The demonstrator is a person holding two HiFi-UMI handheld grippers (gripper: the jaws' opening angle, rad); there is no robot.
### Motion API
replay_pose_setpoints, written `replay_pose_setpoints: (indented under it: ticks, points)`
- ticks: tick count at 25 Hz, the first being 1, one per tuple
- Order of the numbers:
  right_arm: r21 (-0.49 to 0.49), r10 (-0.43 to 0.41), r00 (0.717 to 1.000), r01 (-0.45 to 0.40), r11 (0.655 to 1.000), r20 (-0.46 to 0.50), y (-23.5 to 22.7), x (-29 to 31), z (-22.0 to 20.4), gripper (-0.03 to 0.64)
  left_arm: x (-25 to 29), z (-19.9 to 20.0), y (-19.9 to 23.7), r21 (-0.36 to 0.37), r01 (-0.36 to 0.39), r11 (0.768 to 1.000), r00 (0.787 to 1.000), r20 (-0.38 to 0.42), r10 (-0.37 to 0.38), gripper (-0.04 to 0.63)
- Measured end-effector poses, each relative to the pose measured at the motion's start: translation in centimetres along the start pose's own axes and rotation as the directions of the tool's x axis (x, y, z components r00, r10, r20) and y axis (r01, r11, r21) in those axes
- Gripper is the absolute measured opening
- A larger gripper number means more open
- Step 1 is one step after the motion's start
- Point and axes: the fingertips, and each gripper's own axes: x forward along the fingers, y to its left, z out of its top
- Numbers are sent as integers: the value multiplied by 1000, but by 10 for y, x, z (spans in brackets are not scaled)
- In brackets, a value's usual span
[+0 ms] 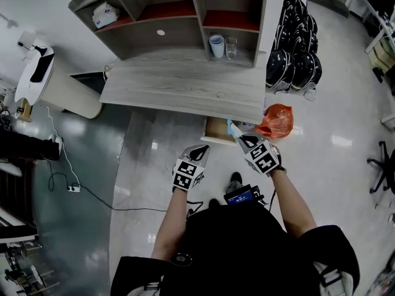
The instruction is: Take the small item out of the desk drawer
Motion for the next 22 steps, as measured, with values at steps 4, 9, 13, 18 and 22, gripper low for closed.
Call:
replay_pose_setpoints:
  ticks: [4,9,13,18,22]
  points:
    - [1,-13,1000,13,1000,-8,28,-4,-3,21,-23,-8,2,-9,-10,1000,1000,27,10,3]
    - [-1,-22,1000,22,1000,-15,64,-13,-10,21,-53,-29,-2,-14,-14,1000,999,38,15,3]
    - [13,-37,999,37,999,-7,89,-24,-9,21,-74,-43,-6,-24,-16,1000,999,49,17,3]
    - [35,-57,998,57,998,13,117,-42,-14,21,-94,-57,-19,-15,-3,1000,998,62,4,3]
    - [44,-67,997,66,997,22,138,-55,-23,21,-106,-65,-35,0,16,1000,997,76,-16,3]
